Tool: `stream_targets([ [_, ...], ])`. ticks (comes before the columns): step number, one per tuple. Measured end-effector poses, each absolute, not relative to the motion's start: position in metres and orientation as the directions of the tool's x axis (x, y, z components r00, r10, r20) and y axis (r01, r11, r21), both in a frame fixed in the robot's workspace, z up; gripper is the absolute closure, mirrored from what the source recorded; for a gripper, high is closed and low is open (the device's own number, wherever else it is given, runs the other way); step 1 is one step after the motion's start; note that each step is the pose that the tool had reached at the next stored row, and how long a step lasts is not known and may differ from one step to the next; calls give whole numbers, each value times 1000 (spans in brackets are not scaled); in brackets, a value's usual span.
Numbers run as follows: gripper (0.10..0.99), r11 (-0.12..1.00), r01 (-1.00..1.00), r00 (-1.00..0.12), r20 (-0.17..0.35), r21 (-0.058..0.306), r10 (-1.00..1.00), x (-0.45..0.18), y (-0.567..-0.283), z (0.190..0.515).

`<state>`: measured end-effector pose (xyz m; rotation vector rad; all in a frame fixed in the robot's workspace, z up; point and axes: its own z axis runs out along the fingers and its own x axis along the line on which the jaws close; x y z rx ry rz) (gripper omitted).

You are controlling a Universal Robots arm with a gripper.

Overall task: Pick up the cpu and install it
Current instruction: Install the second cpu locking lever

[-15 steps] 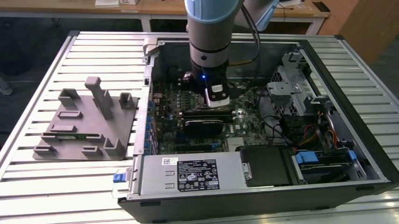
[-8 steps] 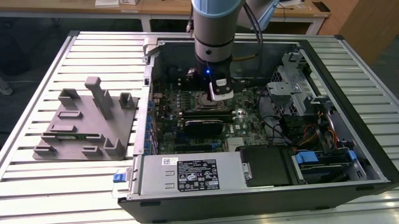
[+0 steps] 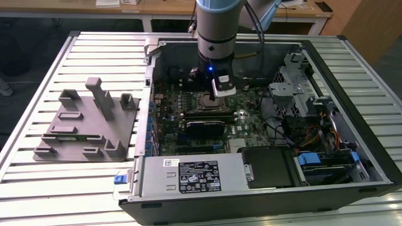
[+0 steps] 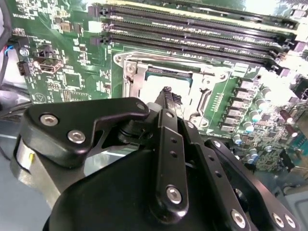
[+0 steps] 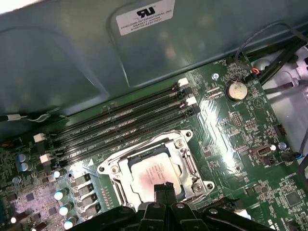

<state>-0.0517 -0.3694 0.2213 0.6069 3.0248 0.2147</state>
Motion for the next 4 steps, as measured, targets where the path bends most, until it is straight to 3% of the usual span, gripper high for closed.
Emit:
stream_targets([
  [4,980,913,380,-922,-21,145,387,-52,-369,221],
])
